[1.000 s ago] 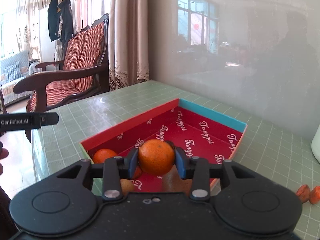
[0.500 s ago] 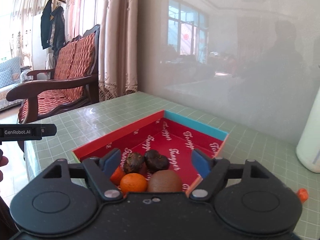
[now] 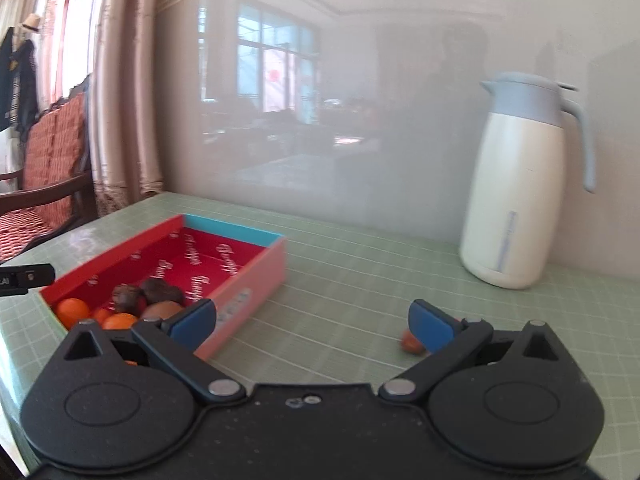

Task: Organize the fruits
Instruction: 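Move the left tool toward the brown date on the table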

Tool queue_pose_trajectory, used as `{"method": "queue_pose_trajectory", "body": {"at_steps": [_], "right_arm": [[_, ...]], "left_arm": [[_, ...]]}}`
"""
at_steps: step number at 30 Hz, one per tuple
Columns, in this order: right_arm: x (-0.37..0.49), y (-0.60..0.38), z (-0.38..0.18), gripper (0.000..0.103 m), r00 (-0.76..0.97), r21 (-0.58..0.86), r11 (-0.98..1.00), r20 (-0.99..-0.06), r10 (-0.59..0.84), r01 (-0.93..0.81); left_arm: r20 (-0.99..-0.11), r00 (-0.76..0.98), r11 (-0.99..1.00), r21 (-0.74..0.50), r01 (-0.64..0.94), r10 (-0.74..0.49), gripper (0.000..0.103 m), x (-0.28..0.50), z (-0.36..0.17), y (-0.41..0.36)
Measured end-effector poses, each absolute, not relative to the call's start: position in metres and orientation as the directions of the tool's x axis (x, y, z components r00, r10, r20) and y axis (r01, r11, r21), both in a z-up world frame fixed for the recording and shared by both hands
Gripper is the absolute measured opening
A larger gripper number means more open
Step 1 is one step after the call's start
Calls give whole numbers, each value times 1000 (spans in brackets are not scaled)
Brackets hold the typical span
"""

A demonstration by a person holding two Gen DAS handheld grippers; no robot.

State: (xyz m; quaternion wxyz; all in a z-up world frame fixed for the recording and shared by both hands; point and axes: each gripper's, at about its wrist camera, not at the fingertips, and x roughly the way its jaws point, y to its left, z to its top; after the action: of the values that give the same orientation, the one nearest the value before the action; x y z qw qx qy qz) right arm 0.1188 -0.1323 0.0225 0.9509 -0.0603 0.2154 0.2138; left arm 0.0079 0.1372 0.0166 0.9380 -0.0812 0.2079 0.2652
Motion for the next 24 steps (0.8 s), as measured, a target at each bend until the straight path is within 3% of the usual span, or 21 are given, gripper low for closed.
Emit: {"method": "queue_pose_trajectory", "body": {"at_steps": [7, 13, 24], "right_arm": [[125, -174, 17, 103, 842, -3, 950, -464, 276, -313], [129, -201, 12, 103, 864, -72, 981, -489, 122, -179], [123, -259, 12, 103, 879, -146, 988, -463, -111, 48]], "left_arm": [[-385, 814, 884, 9, -468, 435, 103, 19, 17, 100], [-346, 852, 915, 49, -401, 392, 103, 27, 18, 72], [-358, 896, 964, 106, -243, 265, 103, 43, 19, 28]]}}
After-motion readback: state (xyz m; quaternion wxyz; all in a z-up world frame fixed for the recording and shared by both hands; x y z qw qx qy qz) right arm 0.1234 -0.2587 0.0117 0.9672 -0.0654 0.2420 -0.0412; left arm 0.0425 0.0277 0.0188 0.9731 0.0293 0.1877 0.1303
